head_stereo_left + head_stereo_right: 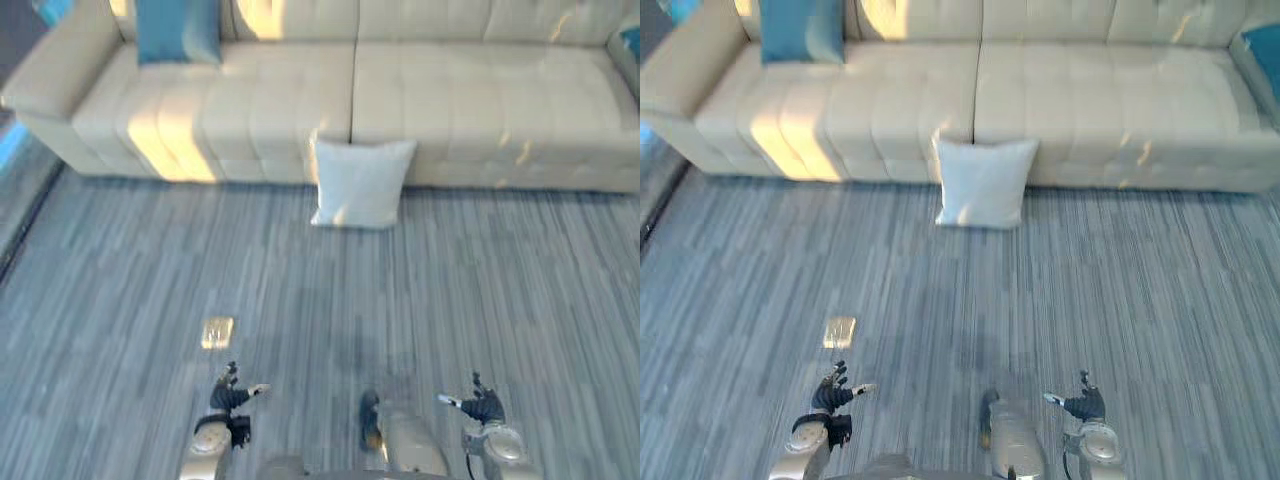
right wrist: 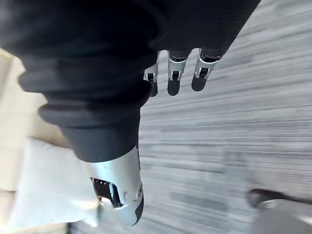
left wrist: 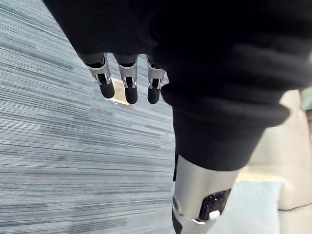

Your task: Pick up cushions and gather them together orderly.

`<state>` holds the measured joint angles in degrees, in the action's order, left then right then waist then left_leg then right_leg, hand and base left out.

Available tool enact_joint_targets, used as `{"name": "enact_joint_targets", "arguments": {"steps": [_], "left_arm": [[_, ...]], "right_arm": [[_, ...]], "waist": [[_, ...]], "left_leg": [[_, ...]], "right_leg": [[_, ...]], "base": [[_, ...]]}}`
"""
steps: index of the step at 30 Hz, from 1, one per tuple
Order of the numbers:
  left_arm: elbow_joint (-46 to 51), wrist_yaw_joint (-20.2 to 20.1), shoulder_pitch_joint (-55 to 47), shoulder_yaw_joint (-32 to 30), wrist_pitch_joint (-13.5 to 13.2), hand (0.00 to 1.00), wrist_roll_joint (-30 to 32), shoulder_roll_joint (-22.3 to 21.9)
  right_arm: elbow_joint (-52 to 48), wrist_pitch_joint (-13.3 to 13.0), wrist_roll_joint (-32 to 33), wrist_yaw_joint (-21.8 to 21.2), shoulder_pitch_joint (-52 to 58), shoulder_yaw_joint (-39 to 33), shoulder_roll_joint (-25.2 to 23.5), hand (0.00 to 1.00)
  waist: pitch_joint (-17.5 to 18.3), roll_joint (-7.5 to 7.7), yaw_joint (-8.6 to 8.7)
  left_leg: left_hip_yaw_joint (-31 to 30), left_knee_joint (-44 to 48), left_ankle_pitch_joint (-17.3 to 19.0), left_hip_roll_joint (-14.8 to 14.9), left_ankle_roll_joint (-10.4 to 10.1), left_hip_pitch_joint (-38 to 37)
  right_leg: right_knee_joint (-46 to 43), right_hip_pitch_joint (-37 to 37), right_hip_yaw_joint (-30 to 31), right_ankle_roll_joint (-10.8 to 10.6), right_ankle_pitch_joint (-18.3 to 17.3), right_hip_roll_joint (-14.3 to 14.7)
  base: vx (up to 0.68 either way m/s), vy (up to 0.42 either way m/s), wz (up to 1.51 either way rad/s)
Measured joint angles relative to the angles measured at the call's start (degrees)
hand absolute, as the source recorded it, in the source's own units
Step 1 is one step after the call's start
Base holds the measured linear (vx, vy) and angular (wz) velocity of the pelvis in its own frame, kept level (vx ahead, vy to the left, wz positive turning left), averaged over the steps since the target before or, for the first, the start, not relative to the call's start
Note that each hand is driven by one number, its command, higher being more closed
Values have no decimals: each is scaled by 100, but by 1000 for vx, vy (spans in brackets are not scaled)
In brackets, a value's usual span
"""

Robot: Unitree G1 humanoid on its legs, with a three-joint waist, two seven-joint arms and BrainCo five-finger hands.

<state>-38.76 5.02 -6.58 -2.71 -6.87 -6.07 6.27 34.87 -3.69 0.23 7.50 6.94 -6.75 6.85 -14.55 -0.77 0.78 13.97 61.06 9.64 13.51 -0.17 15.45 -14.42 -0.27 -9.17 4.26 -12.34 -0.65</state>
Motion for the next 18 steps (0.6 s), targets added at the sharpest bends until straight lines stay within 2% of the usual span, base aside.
{"name": "enact_joint_targets", "arguments": {"steps": [1, 3, 4, 5, 6, 7, 8, 9, 10, 11, 12, 13, 14, 15, 16, 17, 18], "left_arm": [[7, -1, -22, 0, 3, 0, 2, -48], [12, -1, -128, 4, 7, 0, 1, -100], [9, -1, -226, 37, 18, 0, 0, -116], [11, 8, -314, 31, 17, 0, -2, -153], [9, 15, -365, 30, 15, 0, -4, -153], [-23, 11, -444, 2, 16, 0, -32, -138], [-21, 32, -422, -25, 14, 0, -32, -145], [-20, 26, -338, -14, 15, 0, -32, -94], [-22, 25, -321, -8, 12, 0, -31, -97], [-50, 25, -306, 31, 18, 0, -23, -86], [-154, 26, -250, 145, 30, 0, -8, -77], [-198, 28, -222, 212, 38, 0, -8, -56], [-229, 29, -214, 259, 34, 0, -8, -47], [-228, 31, -181, 260, 28, 0, -10, -46], [-229, 32, -148, 260, 28, 0, -11, -44], [-234, 35, -50, 253, 28, 0, -12, -16], [-332, 37, 52, 237, 23, 0, -13, 28]], "right_arm": [[-42, 13, 5, -2, -1, 19, -13, 0], [-91, 18, 20, -2, -26, 19, -16, 0], [-205, 17, 29, 3, -23, 5, -21, 0], [-241, 1, 27, 4, 43, -35, -16, 0], [-227, 2, 20, 5, 61, -31, -11, 0], [-148, 11, -4, 3, 61, -17, -56, 0], [-73, 19, -53, 0, 78, -15, -143, 0], [-66, 23, -80, 0, 137, -31, -181, 0], [-30, 23, -85, -3, 132, -26, -198, 0], [12, 28, -94, -11, 112, -6, -237, 0], [28, 26, -140, -17, 121, 13, -289, 0], [47, 27, -161, -18, 120, 49, -299, 0], [34, 24, -230, -30, 137, 149, -301, 0], [9, 8, -263, -30, 139, 222, -299, 0], [7, 6, -266, -31, 135, 237, -312, 0], [-9, 3, -266, -32, 133, 231, -341, 0], [123, 1, -266, -32, 62, 230, -319, 0]], "waist": [[-5, 16, -103], [-42, 88, -220], [-36, 105, -288], [50, 81, -341], [96, 59, -345], [216, 125, -362], [367, 323, -345], [435, 423, -307], [419, 454, -310], [380, 511, -300], [350, 509, -243], [340, 491, -175], [343, 440, -146], [319, 364, -136], [317, 331, -131], [319, 338, -109], [269, 262, -43]], "left_leg": [[155, -440, 153, 8, -39, 384], [235, -1404, 219, -95, -67, 669], [174, -2426, 136, -266, -199, 754], [115, -3541, -51, -392, -430, 709], [49, -3811, -255, -403, -401, 727], [24, -3659, -593, -537, -139, 682], [159, -3466, -292, -721, 60, 684], [381, -3237, 24, -789, 224, 556], [431, -3192, 164, -835, 252, 384], [508, -3282, 319, -925, 296, 26], [517, -3490, 455, -1028, 342, -513], [516, -3568, 476, -1041, 358, -784], [526, -3781, 476, -1052, 359, -1241], [561, -4084, 476, -1046, 359, -1709], [576, -4237, 476, -1042, 359, -1884], [584, -4523, 485, -1024, 346, -2204], [568, -4790, 492, -895, 327, -2511]], "right_leg": [[158, 255, 120, -70, -83, -30], [270, 540, 312, -204, -261, -123], [266, 700, 468, -336, -456, -254], [256, 807, 667, -426, -710, -346], [242, 874, 787, -489, -827, -369], [169, 949, 952, -576, -969, -482], [-123, 819, 1206, -556, -937, -733], [-813, 604, 1445, -824, -742, -892], [-1298, 487, 1532, -1024, -598, -935], [-2309, 168, 1671, -1425, -202, -983], [-3692, -286, 1732, -1806, 107, -976], [-4211, -458, 1704, -1747, 89, -952], [-4813, -812, 1483, -1525, -9, -906], [-4981, -1213, 1214, -1328, -115, -904], [-4941, -1418, 1073, -1239, -167, -905], [-4647, -1841, 791, -1058, -297, -899], [-3563, -2165, 425, -865, -385, -739]], "base": [[462, 56, -40], [438, 101, -56], [517, 205, -84], [535, 251, -84], [592, 341, -82], [659, 344, -65], [950, 469, -60], [817, 374, -43], [666, 325, -40], [503, 214, -35], [488, 174, -23], [580, 145, -11], [539, 86, -19], [617, 74, -25], [615, 30, -23], [621, -30, 0], [519, -73, 10]]}}
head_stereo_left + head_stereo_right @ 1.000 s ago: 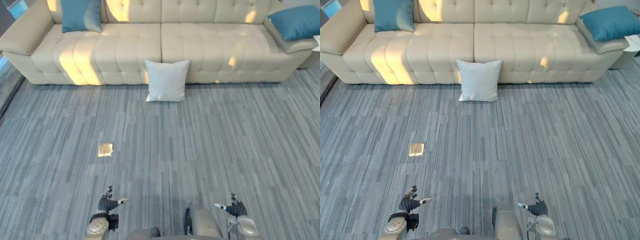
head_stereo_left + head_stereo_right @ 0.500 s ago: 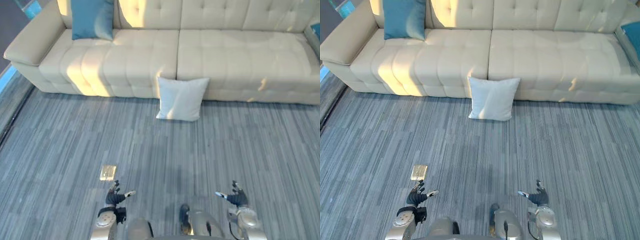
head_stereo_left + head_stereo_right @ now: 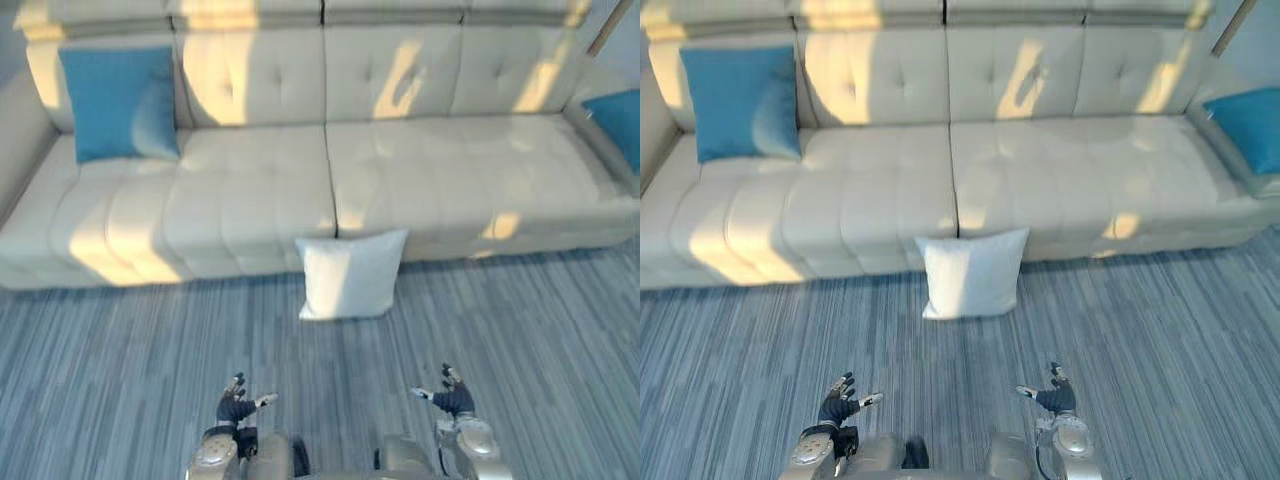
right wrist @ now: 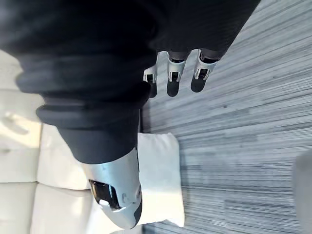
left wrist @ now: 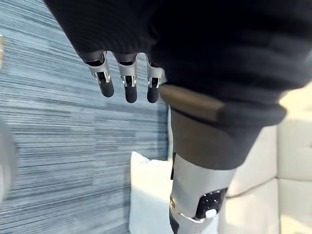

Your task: Pick up cushions and gather them together orderly.

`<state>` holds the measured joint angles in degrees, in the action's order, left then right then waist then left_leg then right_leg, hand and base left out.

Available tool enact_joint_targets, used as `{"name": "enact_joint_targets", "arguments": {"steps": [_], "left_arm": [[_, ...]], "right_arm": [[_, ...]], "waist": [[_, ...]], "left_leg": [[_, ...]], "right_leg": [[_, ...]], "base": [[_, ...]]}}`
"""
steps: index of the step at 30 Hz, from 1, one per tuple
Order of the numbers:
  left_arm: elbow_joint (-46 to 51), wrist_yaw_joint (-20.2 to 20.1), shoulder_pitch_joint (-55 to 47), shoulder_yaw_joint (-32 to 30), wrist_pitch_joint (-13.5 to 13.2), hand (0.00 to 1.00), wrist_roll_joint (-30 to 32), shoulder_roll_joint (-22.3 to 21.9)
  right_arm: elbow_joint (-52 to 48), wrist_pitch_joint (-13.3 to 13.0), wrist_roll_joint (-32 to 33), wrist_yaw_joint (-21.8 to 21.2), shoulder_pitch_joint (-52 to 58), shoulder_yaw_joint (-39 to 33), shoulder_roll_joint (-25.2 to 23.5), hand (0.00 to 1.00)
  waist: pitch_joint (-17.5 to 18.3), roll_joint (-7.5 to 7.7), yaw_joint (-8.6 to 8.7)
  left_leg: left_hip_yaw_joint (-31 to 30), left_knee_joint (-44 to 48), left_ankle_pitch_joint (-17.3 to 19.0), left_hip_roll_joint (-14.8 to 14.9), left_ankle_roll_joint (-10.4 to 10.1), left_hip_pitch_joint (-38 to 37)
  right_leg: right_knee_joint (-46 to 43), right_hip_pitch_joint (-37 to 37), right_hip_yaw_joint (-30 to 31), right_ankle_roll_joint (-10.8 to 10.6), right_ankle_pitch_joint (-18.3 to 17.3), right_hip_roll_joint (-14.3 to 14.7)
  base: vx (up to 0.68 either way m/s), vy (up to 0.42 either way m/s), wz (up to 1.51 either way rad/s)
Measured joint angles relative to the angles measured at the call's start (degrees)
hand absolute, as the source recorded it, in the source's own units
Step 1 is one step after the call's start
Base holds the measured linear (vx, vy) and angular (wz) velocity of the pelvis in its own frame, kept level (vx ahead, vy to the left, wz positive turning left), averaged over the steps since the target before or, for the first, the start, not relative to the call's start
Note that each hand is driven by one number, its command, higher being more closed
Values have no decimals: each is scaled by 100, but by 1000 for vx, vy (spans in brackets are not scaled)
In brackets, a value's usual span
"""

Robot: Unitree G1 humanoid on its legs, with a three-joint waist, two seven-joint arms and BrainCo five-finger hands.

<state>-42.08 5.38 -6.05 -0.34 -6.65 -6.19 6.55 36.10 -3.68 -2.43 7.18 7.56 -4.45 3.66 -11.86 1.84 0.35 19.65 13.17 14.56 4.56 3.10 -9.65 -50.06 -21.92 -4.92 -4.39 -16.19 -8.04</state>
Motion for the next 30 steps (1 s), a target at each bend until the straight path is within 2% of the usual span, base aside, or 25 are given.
{"name": "enact_joint_targets", "arguments": {"steps": [2, 3, 4, 5, 6, 8, 9, 10, 11, 12, 13, 15, 16, 17, 18, 19, 20, 22, 24, 28, 30], "left_arm": [[-117, -3, 67, 3, 1, 0, 0, 49], [-186, -2, 51, 3, -1, 0, 2, 158], [-279, -15, 11, -13, 2, 0, 8, 150], [-418, -3, 100, -37, 18, 0, 9, -13], [-420, -17, 101, -39, 11, 0, 12, -96], [-407, -16, 149, -41, 11, 0, 12, -232], [-400, -18, 178, -61, 10, 0, 13, -277], [-388, -27, 185, -161, 7, 0, 13, -376], [-331, -31, 134, -193, 4, 0, 12, -433], [-289, -32, 96, -193, 2, 0, 11, -440], [-220, -32, 25, -190, 3, 0, 10, -447], [-169, -33, -56, -200, 4, 0, 4, -521], [-154, -33, -78, -200, 4, 0, 4, -543], [-134, -26, -137, -210, 4, 0, -1, -575], [-124, -25, -184, -211, 5, 0, -1, -590], [-125, -26, -204, -221, 10, 0, 1, -623], [-139, -24, -183, -262, 16, 0, 2, -588], [-135, -20, -80, -257, 13, 0, 11, -548], [-132, -14, 50, -259, 12, 0, 11, -533], [75, 90, 491, -260, -24, 0, -90, -372], [223, 203, 660, -287, -87, 0, -212, -199]], "right_arm": [[113, 16, 0, 1, -54, -7, 16, 0], [177, 21, -2, -1, 33, -17, 30, 0], [240, 22, -7, -1, 209, -24, 87, 0], [401, 75, -32, 0, 125, -29, 244, 0], [349, 95, -43, -4, 95, -154, 287, 0], [279, 94, -44, -4, 78, -266, 315, 0], [280, 117, -44, -6, 110, -262, 318, 0], [272, 150, -42, -19, 183, -199, 321, 0], [184, 157, -39, -12, 205, -118, 293, 0], [104, 157, -35, -8, 213, -117, 273, 0], [-12, 143, -23, 3, 219, -117, 282, 0], [-172, 119, 11, 8, 177, -162, 245, 0], [-170, 119, 11, 8, 164, -188, 252, 0], [-159, 122, 8, 8, 149, -228, 252, 0], [-158, 123, 8, 17, 153, -287, 246, 0], [-137, 130, 2, 18, 162, -340, 236, 0], [-68, 162, 1, 19, 134, -392, 104, 0], [-48, 164, 2, 35, 171, -403, 62, 0], [-27, 165, 4, 45, 159, -410, 64, 0], [96, 161, 21, 140, -270, -406, 132, 0], [86, 151, 77, 223, -526, -406, 138, 0]], "waist": [[-8, -3, 91], [21, 103, 176], [103, 272, 243], [67, -52, 177], [77, -141, 186], [52, -285, 237], [26, -299, 241], [-4, -301, 216], [-52, -236, 149], [-38, -278, 128], [-42, -203, 50], [-29, -214, -74], [-25, -220, -119], [-13, -242, -163], [20, -296, -130], [72, -433, -135], [80, -303, -128], [73, -161, -117], [35, -100, -127], [-233, -185, -125], [-383, -166, -125]], "left_leg": [[-68, -51, 5, 75, -20, -146], [-191, -59, 13, -8, -223, -307], [-421, 32, 154, -57, -498, -516], [-505, 176, 165, 157, -682, -563], [-573, 330, -116, 184, -960, -467], [-707, 796, -506, 286, -1089, -302], [-784, 1164, -685, 364, -1069, -192], [-964, 2195, -1232, 584, -1151, 147], [-999, 3353, -1110, 897, -1112, 634], [-963, 3753, -932, 997, -1034, 865], [-843, 4020, -618, 1089, -877, 1287], [-540, 3317, -370, 1017, -626, 1795], [-488, 2953, -362, 963, -613, 1868], [-514, 2025, -396, 812, -655, 1898], [-563, 1265, -540, 695, -724, 1859], [-582, 605, -844, 661, -597, 1765], [-506, 404, -855, 563, -602, 1606], [-388, 243, -852, 431, -578, 1522], [-214, 245, -813, 334, -521, 1514], [-194, 705, -681, 357, -386, 2125], [-196, 1037, -569, 430, -369, 2557]], "right_leg": [[1243, -86, -147, 116, 168, 171], [2599, 14, -81, 240, 938, 319], [2960, 71, 88, 552, 1961, 354], [2665, 35, -33, 638, 1883, 513], [2627, 56, -36, 658, 1606, 508], [2615, 222, -141, 739, 1382, 519], [2665, 402, -214, 731, 1285, 550], [2901, 870, -293, 730, 1180, 609], [3196, 1323, -350, 829, 1085, 699], [3287, 1495, -362, 898, 1012, 737], [3431, 1683, -343, 921, 941, 786], [3621, 1904, -247, 880, 909, 792], [3630, 1918, -190, 854, 892, 791], [3621, 1924, -98, 761, 889, 799], [3607, 1924, -63, 694, 853, 843], [3562, 1889, 51, 588, 785, 966], [3532, 1910, 184, 552, 763, 881], [3547, 1889, 253, 436, 688, 741], [3513, 1814, 395, 323, 618, 637], [2951, 1110, 499, 277, 570, 591], [2557, 626, 516, 273, 482, 595]], "base": [[404, -121, 25], [544, -201, 47], [680, -244, 24], [653, -227, 3], [509, -179, -24], [409, -152, 12], [428, -219, 44], [421, -205, 37], [333, -167, 26], [298, -115, -6], [170, -76, -22], [242, -49, -31], [228, 9, -42], [244, 47, -41], [273, 92, -52], [345, 150, -50], [319, 141, -45], [253, 100, -21], [190, 129, -26], [55, 89, -12], [-40, 25, -5]]}}
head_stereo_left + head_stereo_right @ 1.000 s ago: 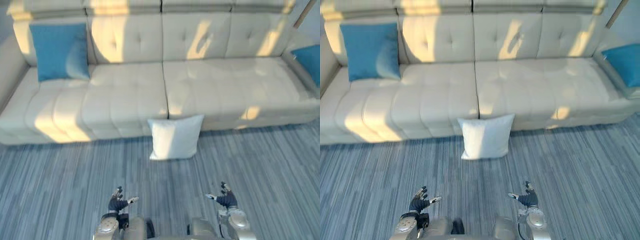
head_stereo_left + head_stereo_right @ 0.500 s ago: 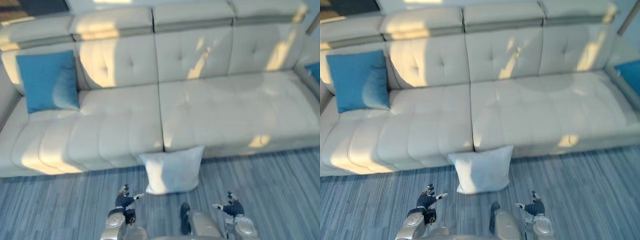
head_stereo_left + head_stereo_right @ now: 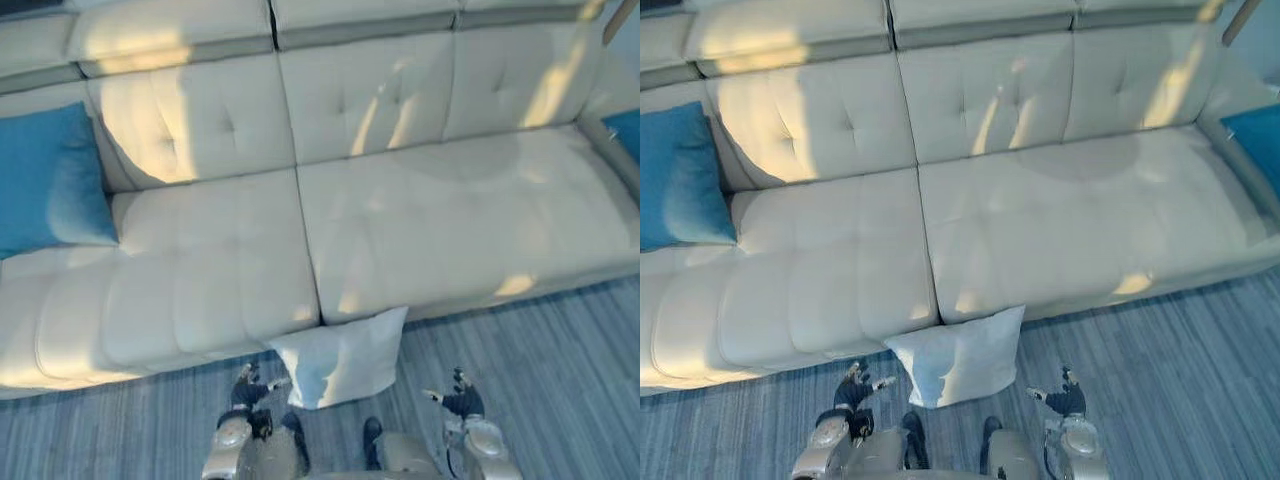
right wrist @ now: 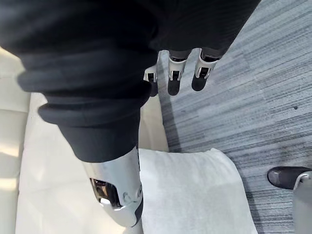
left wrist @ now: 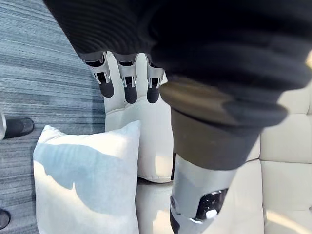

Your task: Pick up cushions and gather them together orderly.

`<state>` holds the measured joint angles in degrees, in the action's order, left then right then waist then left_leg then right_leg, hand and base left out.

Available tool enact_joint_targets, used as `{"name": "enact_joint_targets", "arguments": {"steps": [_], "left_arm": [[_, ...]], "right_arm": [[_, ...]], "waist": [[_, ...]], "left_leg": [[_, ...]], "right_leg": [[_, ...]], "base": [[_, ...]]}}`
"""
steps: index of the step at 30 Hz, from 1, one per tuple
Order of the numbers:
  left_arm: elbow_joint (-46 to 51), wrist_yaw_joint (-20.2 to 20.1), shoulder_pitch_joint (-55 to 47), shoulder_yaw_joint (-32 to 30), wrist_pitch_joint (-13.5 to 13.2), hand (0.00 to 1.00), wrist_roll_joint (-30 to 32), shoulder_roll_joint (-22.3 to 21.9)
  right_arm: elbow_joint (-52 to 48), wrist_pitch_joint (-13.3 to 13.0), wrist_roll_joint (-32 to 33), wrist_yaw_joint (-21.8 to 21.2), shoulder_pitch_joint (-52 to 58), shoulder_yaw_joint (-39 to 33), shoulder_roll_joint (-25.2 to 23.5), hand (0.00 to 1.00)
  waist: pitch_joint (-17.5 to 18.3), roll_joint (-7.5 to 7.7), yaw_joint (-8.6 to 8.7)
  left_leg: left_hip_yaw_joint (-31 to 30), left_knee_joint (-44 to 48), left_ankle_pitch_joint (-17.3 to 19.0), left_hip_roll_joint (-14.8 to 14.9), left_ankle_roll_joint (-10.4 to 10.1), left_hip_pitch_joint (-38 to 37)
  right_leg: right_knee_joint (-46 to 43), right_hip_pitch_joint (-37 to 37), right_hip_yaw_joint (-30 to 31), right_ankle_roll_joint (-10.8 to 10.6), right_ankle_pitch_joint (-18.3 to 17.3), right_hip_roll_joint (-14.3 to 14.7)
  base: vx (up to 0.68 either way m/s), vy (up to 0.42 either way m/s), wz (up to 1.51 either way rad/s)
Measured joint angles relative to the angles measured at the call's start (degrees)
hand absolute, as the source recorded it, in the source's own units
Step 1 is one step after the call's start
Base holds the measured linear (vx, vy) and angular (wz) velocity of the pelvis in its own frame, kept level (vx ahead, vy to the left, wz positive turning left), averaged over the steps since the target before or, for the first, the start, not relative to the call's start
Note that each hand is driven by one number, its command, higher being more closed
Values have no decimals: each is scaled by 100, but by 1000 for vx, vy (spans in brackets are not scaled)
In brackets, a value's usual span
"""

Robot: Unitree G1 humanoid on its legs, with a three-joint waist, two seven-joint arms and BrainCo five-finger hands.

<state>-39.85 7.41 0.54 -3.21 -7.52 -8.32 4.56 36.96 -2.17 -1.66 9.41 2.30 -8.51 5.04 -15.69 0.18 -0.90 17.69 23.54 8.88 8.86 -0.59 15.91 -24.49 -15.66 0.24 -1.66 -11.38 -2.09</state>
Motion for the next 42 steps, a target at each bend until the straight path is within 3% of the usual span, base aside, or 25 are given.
{"name": "enact_joint_targets", "arguments": {"steps": [3, 5, 8, 12, 16, 19, 25, 26, 37, 42], "left_arm": [[3, 204, 372, -280, -58, 0, -254, 210], [-6, 389, 878, -540, -73, 0, -525, 362], [-194, 560, 1777, -748, -164, 0, -868, 545], [-201, 661, 2457, -765, -172, 0, -967, 556], [-62, 796, 3007, -720, -194, 0, -1022, 605], [27, 837, 3536, -304, -196, 0, -1024, 697], [133, 1035, 4269, 338, -192, 0, -999, 554], [134, 1091, 4467, 384, -192, 100, -990, 510], [505, 1778, 4699, 762, -131, 100, -874, 525], [1339, 1906, 4225, 905, -103, 100, -696, 536]], "right_arm": [[-11, -47, 210, 126, -397, -2, 106, 0], [-7, -104, 402, 330, -954, -122, 354, 0], [115, -119, 643, 598, -2019, -410, 719, 0], [142, -136, 843, 837, -2946, -507, 927, 0], [230, -165, 1073, 1058, -3757, -485, 1114, 0], [234, -171, 1113, 1153, -4429, -293, 1241, 0], [217, -178, 1094, 1234, -5286, 549, 1074, 0], [217, -182, 1051, 1315, -5456, 708, 979, 100], [-59, -157, 1003, 1675, -5781, 1148, 912, 100], [-946, -145, 988, 1669, -5082, 1397, 950, 100]], "waist": [[-346, 75, -1], [-677, 79, -3], [-1055, 65, 8], [-1409, 54, 8], [-1416, 47, -7], [-1499, 43, -9], [-1513, 37, -15], [-1513, 37, -15], [-1511, 35, 26], [-1495, 24, 35]], "left_leg": [[-32, 772, 302, 118, 36, 731], [-109, 1581, 550, 248, 119, 1706], [-249, 2283, 648, 341, 176, 3062], [-376, 2804, 658, 475, 194, 4085], [-522, 3277, 659, 520, 199, 5160], [-638, 3707, 702, 584, 265, 5950], [-708, 4120, 730, 644, 311, 6587], [-719, 4156, 726, 644, 315, 6660], [-823, 4266, 560, 620, 343, 6829], [-910, 4173, 485, 620, 248, 6401]], "right_leg": [[-757, -752, 17, 57, -319, -2], [-1505, -1697, 42, 65, -618, -4], [-2266, -3048, 46, 75, -739, 18], [-2813, -4062, 22, 82, -743, 87], [-3378, -5161, 0, 91, -749, 99], [-3850, -5937, -41, 92, -750, 104], [-4274, -6562, -49, 92, -749, 101], [-4314, -6628, -54, 95, -746, 97], [-4515, -6787, -124, 104, -742, 71], [-4486, -6354, -205, 178, -726, 87]], "base": [[-79, -2, -5], [-153, -4, -3], [-208, -11, 4], [-153, -27, 0], [-129, -23, 5], [-126, -16, 5], [-94, -2, 0], [-50, 4, 3], [-24, 1, 3], [-37, -17, 3]]}}
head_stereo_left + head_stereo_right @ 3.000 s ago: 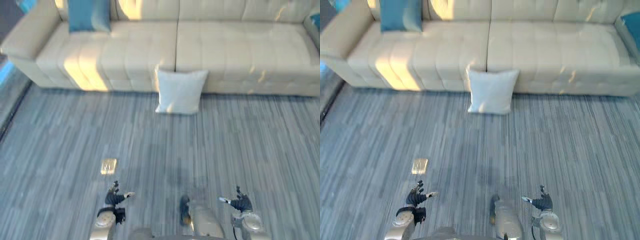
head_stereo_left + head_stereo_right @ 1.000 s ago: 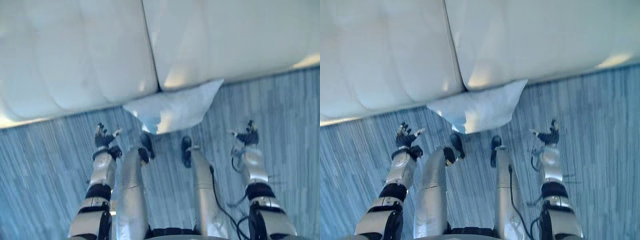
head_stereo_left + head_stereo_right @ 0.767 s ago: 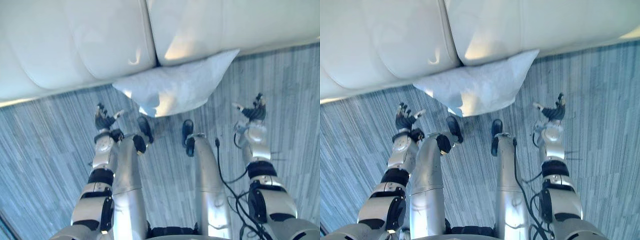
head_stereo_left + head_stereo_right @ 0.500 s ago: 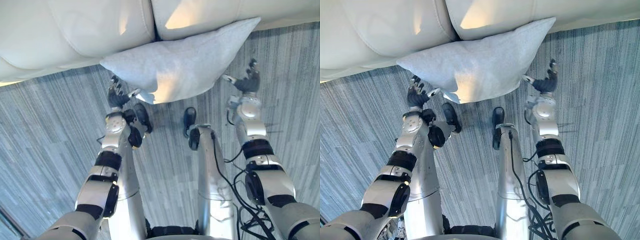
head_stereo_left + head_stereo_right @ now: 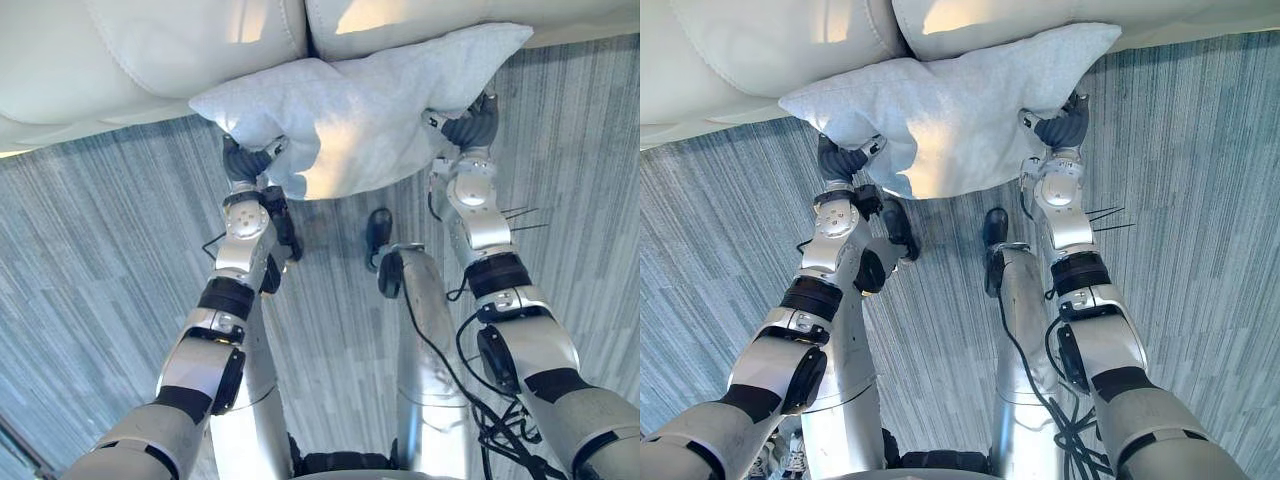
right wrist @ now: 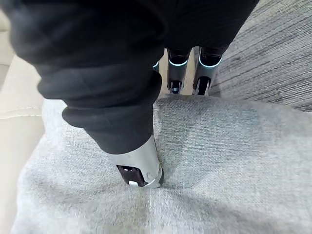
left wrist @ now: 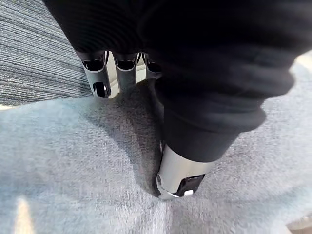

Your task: Pick up cushions and gather them together orderly.

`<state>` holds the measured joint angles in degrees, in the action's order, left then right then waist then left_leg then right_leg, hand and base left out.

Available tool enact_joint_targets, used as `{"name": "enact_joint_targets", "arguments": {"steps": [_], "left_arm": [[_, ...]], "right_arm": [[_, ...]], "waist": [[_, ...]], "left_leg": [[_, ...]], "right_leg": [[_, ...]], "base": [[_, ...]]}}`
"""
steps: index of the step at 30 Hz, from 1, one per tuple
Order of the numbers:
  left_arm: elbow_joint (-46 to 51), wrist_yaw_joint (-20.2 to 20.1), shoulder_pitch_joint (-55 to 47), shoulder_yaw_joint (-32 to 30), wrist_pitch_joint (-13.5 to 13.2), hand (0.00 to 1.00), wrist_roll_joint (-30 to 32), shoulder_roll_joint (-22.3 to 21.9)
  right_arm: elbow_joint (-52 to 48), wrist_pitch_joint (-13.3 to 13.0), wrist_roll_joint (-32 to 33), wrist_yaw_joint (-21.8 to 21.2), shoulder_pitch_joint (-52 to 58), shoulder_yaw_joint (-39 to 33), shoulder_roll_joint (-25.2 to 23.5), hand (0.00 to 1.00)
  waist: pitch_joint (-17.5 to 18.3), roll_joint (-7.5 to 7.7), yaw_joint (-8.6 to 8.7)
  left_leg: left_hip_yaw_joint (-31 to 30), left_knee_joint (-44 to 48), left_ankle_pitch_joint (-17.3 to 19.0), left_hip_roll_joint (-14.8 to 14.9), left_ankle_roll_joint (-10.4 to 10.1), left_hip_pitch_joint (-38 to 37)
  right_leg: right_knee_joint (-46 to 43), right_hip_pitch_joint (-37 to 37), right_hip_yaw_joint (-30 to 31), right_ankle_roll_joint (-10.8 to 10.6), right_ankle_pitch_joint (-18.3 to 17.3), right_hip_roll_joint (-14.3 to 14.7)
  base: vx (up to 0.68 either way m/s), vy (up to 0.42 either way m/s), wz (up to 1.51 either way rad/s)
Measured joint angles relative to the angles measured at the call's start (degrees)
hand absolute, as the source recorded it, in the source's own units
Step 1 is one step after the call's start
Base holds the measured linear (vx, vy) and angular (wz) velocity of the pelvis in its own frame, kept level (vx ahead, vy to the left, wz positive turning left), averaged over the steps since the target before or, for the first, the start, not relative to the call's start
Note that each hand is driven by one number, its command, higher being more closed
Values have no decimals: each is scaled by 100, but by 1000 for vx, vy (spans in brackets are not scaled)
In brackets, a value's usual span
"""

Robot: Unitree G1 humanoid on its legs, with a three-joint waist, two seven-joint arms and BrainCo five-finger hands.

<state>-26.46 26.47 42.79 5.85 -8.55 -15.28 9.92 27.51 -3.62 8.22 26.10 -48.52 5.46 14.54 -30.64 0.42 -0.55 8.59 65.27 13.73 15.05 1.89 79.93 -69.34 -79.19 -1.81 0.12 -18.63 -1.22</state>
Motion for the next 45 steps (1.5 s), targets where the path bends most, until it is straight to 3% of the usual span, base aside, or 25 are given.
{"name": "enact_joint_targets", "arguments": {"steps": [3, 8, 10, 12, 15, 17, 22, 25, 27, 30, 32, 33, 35, 36, 37, 38, 40, 41, 43, 44, 45], "left_arm": [[493, 3, -318, 22, -14, 100, 134, 5], [1363, -2, -1306, 153, -94, 100, 268, -104], [1851, -16, -2245, 374, -206, 100, 435, -263], [2059, -46, -2655, 506, -318, 100, 538, -340], [2233, -281, -3315, 669, -350, 100, 659, -412], [2411, -492, -3915, 773, -386, 100, 703, -412], [2420, -771, -4822, 785, -472, 100, 706, -405], [2417, -789, -5156, 759, -481, 100, 702, -397], [2402, -878, -5326, 757, -462, 100, 710, -389], [2235, -978, -5295, 762, -411, 100, 780, -349], [2232, -989, -5284, 754, -389, 100, 878, -270], [2234, -986, -5281, 752, -376, 100, 925, -211], [2234, -978, -5209, 750, -372, 100, 940, -137], [2231, -979, -5160, 753, -367, 100, 953, -107], [2225, -995, -5153, 792, -349, 100, 969, -9], [2106, -1000, -5143, 918, -304, 100, 969, -81], [2107, -1040, -5167, 1056, -305, 100, 993, -161], [2105, -1064, -5143, 1054, -305, 100, 997, -184], [2105, -1147, -5121, 1076, -299, 100, 1002, -262], [2105, -1164, -5190, 1076, -296, 100, 996, -305], [2113, -1195, -5258, 1072, -300, 100, 972, -372]], "right_arm": [[-665, -29, -170, -33, 381, 7, -55, 100], [-1818, -286, -213, -171, 1544, 11, -351, 100], [-2363, -443, -213, -341, 2582, 32, -557, 100], [-2751, -522, -227, -455, 3200, 37, -570, 100], [-3264, -612, -431, -596, 4200, 38, -567, 100], [-3712, -651, -533, -759, 4967, 56, -577, 100], [-3768, -726, -875, -1051, 5506, 179, -735, 100], [-3567, -724, -873, -1251, 5462, 225, -719, 100], [-3222, -723, -875, -1281, 5302, 237, -706, 100], [-2911, -723, -885, -1309, 5265, 236, -591, 100], [-2832, -723, -887, -1362, 5260, 234, -537, 100], [-2789, -722, -887, -1399, 5285, 245, -517, 100], [-2783, -722, -884, -1420, 5285, 250, -489, 100], [-2762, -721, -882, -1428, 5286, 240, -477, 100], [-2740, -717, -872, -1490, 5356, 233, -446, 100], [-2736, -712, -871, -1498, 5467, 200, -333, 100], [-2737, -697, -878, -1510, 5534, 64, -192, 100], [-2736, -688, -879, -1516, 5529, 30, -183, 100], [-2756, -649, -879, -1515, 5575, -52, -188, 100], [-2883, -613, -877, -1510, 5674, -65, -169, 100], [-3141, -601, -873, -1504, 5814, -80, -174, 100]], "waist": [[1, -1, -5], [37, 1, -16], [757, 3, -38], [793, 1, -42], [1187, 0, -32], [1476, -1, -18], [2038, -28, -21], [2083, -42, -36], [2088, -41, -29], [2084, -29, 74], [2061, 1, 147], [2074, -2, 265], [2071, -9, 288], [2068, -12, 320], [2115, 143, 434], [2151, 16, 510], [2267, -238, 458], [2270, -255, 474], [2207, -265, 491], [2188, -273, 432], [2204, -273, 318]], "left_leg": [[7, -363, -40, -17, -134, -501], [146, -1483, -212, -118, -334, -2169], [156, -1984, -322, -194, -415, -2710], [173, -2386, -404, -255, -382, -3514], [180, -3094, -480, -469, -391, -4477], [351, -3596, -570, -558, -324, -5187], [452, -4622, -805, -831, -276, -6084], [590, -5099, -925, -893, -225, -6564], [748, -5299, -877, -951, -167, -6985], [697, -5353, -658, -1097, -79, -7481], [567, -5487, -474, -1215, 45, -7710], [508, -5516, -417, -1223, 56, -7783], [460, -5546, -352, -1219, 35, -7804], [399, -5613, -342, -1226, 16, -7838], [232, -5683, -288, -1405, -163, -8021], [-3, -5556, -151, -1392, -308, -8129], [-76, -5467, -130, -1181, -425, -8067], [-86, -5297, -156, -1126, -469, -7973], [-62, -3619, -178, -765, -609, -7308], [88, -2575, -242, -468, -783, -7005], [378, -2129, -214, -254, -728, -6860]], "right_leg": [[334, 502, -66, 83, 37, 6], [1328, 2149, -247, 159, 134, -92], [1824, 2733, -342, 224, 170, -106], [2241, 3590, -466, 223, 171, -161], [2900, 4630, -635, 193, 158, -288], [3435, 5435, -797, 115, 154, -381], [4489, 6394, -908, -103, 381, -450], [5149, 6898, -825, -191, 699, -382], [4845, 6974, -591, -359, 814, -426], [3317, 6625, -473, -492, 933, -626], [2360, 6174, -301, -389, 1138, -709], [2304, 5994, -171, -331, 724, -634], [3090, 5684, -87, -283, 617, -498], [3992, 5592, -69, -333, 834, -413], [5620, 5765, 130, -325, 1719, -379], [5423, 5832, 175, -171, 2294, -399], [5231, 5769, 6, -66, 2013, -269], [5214, 5781, -43, -36, 1922, -245], [5392, 6169, -254, 87, 1818, -124], [5519, 6504, -317, 155, 1782, -31], [5645, 6748, -304, 220, 1731, 4]], "base": [[-75, -50, 6], [26, -73, 15], [203, -38, 19], [267, -10, 23], [252, 14, 36], [290, 39, 41], [209, 44, 17], [142, 76, -18], [138, 134, -37], [77, 128, -2], [63, 98, 14], [103, 66, 20], [118, 5, 19], [244, -79, 56], [516, -236, 94], [456, -215, 85], [403, -159, 35], [406, -162, 34], [304, -151, 31], [347, -119, -6], [325, -89, -19]]}}
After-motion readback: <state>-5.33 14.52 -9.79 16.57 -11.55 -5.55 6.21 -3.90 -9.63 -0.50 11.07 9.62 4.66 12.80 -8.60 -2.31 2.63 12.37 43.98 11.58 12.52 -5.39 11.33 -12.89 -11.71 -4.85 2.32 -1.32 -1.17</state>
